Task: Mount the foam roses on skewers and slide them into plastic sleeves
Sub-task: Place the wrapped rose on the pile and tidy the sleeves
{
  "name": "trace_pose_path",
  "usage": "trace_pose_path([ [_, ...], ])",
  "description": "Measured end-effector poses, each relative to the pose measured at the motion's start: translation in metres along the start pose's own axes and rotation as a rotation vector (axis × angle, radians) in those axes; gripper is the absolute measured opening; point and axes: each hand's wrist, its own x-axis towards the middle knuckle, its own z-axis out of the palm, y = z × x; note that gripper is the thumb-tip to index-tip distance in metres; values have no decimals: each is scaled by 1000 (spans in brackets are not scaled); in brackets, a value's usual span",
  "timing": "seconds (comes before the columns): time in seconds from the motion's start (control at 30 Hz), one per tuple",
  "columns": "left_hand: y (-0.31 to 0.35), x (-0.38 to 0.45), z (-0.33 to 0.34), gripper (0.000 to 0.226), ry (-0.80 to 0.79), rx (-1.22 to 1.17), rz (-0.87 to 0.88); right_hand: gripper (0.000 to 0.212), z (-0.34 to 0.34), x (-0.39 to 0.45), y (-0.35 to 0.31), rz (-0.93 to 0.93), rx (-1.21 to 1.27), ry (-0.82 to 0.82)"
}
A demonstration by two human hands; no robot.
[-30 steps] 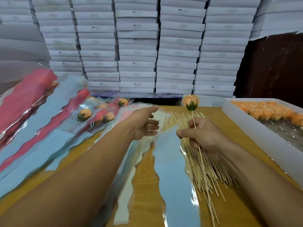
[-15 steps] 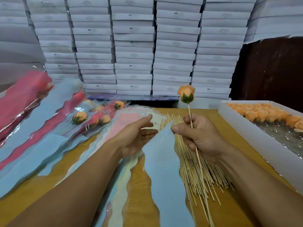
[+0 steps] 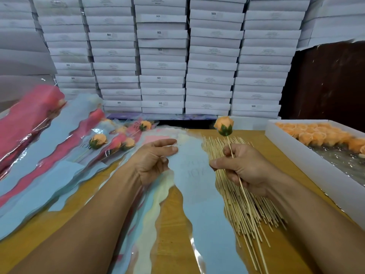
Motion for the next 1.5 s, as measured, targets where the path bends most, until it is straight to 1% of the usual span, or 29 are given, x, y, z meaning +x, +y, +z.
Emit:
trace_pose_path([
  [0.1,-1,2,-1,52,34,16,46,41,2,-3,-2,24,-27,-34],
  [0.3,0,3,-1,31,6,32,104,40,5,-7,-4,36,-116,-102],
  [0.4,-1,2,-2,29,-2,58,116,38,6,-8,-3,47,-143,-138],
  [0.47,-1,2,-1,30,-47,84,119,38,7,-7,-2,41,-150,-104],
  [0.57,-2,-1,4,23,-121,138,118,42,7,-4,-2,8,-94,6],
  [0.7,-2,-3,8,14,-153,246,127,40,6,-1,0,-4,-52,78],
  [0.77,-3,-4,9,15,-151,296,142,40,5,0,1,13,-58,92],
  [0.9,-4,-6,11,18,-144,384,206,40,5,1,3,30,-66,102],
  [1.07,-2,-6,11,23,-101,420,369,40,5,3,4,52,-46,114],
  [1.13,-2,-6,9,19,-88,433,404,40,5,2,4,68,-29,104],
  [1.2,-3,-6,8,14,-91,433,403,40,6,0,3,81,-29,85],
  [1.33,-4,-7,8,10,-170,465,380,39,8,-2,2,97,-42,50],
  [1.5,-3,-10,9,10,-168,459,372,38,8,-1,1,100,-28,46],
])
